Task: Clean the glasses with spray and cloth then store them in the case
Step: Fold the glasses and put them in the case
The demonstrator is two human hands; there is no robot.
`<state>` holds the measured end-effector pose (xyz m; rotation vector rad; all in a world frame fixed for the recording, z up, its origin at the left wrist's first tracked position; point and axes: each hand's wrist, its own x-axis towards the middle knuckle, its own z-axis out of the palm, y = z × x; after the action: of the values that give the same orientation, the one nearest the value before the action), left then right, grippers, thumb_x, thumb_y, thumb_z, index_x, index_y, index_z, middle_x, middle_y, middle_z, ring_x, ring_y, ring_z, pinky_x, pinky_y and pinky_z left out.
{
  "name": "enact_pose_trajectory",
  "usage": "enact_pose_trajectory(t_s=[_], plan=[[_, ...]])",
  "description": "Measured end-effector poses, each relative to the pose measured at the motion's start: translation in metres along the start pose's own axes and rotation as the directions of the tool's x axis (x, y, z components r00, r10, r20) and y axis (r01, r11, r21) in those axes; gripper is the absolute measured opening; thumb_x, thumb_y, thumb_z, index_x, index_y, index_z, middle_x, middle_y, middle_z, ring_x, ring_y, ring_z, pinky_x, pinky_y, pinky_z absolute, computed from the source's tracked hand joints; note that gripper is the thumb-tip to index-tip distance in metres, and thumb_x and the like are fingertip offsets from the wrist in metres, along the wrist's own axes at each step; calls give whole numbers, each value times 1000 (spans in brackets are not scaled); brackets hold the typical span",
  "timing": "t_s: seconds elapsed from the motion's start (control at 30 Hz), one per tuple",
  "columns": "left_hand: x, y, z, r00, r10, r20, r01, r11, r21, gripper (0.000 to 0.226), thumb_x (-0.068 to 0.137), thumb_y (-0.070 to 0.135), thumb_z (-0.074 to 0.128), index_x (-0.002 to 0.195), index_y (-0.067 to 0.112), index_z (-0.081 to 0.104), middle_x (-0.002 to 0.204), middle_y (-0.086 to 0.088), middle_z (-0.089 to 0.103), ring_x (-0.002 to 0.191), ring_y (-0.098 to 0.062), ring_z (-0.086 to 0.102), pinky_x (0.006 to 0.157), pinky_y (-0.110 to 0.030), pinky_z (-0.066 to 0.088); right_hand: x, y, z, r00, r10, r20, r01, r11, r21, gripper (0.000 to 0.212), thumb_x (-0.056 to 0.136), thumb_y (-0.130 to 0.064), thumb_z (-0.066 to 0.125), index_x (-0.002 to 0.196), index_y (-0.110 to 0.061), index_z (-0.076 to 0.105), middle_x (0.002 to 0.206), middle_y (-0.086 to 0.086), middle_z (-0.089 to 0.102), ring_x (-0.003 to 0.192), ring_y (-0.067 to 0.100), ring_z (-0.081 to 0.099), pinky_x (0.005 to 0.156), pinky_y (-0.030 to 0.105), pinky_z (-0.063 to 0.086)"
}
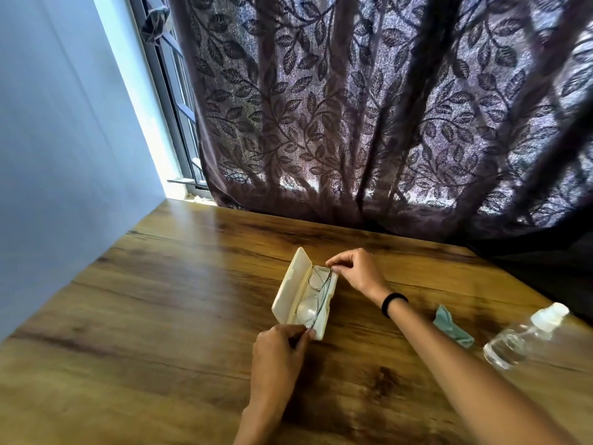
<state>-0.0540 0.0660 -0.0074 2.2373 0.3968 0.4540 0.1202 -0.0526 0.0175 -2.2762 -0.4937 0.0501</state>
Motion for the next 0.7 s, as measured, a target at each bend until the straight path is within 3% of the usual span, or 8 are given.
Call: enact_pose_trajectory(t_s=[0.17, 0.4, 0.53, 0.7], plan=[[1, -1, 0, 999, 23, 37, -23, 1000, -3, 18, 83, 34, 67, 95, 22, 74, 90, 5, 74, 73, 3, 62, 63, -4, 43, -4, 6, 2, 1000, 7, -28, -6, 1000, 28, 13, 82, -4, 64, 90, -8, 73, 94, 7, 73, 87, 11, 63, 78, 21, 48], [8, -3, -3, 995, -20, 96, 20, 1000, -4, 16, 80, 30, 71, 94, 24, 74, 93, 5, 73, 74, 4, 60, 56, 3, 38, -4, 7, 2, 1000, 17, -22, -17, 1000, 3, 12, 82, -5, 64, 88, -8, 74, 91, 6, 73, 80, 8, 61, 64, 7, 41], [9, -3, -3, 996, -40, 86, 46, 997, -65, 12, 71, 26, 79, 82, 21, 77, 78, 8, 73, 58, 15, 55, 55, 1, 40, -5, 5, 1, 999, 29, -12, -29, 1000, 11, 11, 83, -5, 64, 88, -7, 74, 92, 8, 73, 84, 14, 64, 76, 25, 50], [10, -3, -4, 992, -97, 81, 106, 987, -117, 12, 67, 25, 82, 76, 20, 76, 63, 18, 65, 62, 10, 60, 56, -4, 43, -6, 6, 1, 999, 37, -6, -37, 999, 25, 12, 84, -5, 63, 88, -7, 73, 92, 8, 73, 83, 12, 63, 76, 23, 49]])
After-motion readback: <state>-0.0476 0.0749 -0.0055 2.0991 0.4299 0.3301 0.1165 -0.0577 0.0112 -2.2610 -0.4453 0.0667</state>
